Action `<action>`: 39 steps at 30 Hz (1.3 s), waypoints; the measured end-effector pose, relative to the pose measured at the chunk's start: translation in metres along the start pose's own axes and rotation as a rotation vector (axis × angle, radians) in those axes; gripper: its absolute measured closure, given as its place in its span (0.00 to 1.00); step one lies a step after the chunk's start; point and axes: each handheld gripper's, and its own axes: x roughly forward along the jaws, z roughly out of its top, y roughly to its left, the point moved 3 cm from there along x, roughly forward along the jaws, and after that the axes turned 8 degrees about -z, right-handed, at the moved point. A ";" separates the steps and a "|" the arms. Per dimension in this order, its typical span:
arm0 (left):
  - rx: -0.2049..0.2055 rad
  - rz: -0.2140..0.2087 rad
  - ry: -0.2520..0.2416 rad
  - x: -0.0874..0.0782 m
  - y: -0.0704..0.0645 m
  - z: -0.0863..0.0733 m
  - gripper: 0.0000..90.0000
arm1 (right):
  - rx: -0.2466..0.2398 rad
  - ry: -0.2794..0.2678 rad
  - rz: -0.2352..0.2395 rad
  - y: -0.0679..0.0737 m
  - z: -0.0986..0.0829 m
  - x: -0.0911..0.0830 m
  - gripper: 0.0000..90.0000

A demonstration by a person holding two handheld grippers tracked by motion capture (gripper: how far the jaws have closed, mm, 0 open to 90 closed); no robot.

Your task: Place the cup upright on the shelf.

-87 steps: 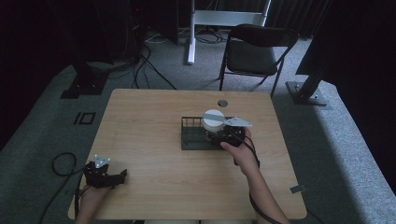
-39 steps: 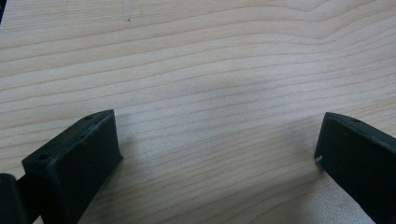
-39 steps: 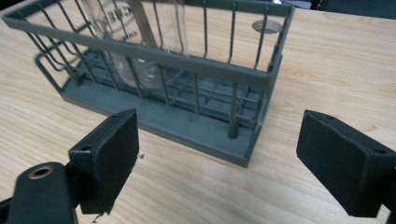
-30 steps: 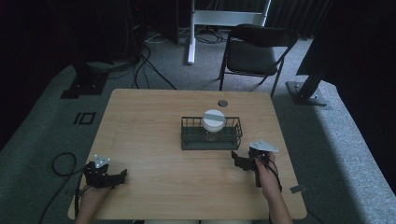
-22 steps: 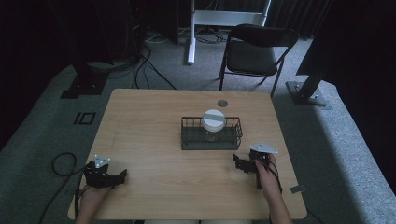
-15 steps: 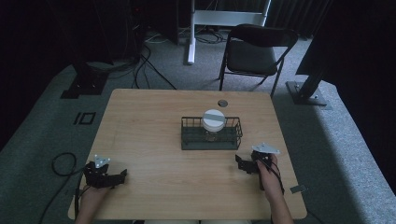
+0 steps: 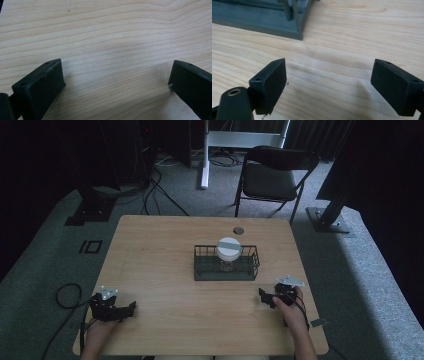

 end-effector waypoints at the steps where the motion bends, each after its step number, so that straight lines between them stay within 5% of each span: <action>1: 0.000 0.000 0.000 0.000 0.000 0.000 0.00 | 0.008 0.003 -0.003 -0.001 -0.001 0.000 0.14; 21: 0.000 0.000 -0.001 0.000 0.000 0.000 0.00 | 0.052 0.044 -0.130 -0.012 -0.008 0.007 0.13; 27: 0.000 0.000 -0.001 0.000 0.000 0.000 0.00 | 0.100 0.048 -0.176 -0.013 -0.008 0.006 0.13; 39: 0.000 0.000 -0.001 0.000 0.000 0.000 0.00 | 0.106 0.048 -0.182 -0.013 -0.009 0.006 0.13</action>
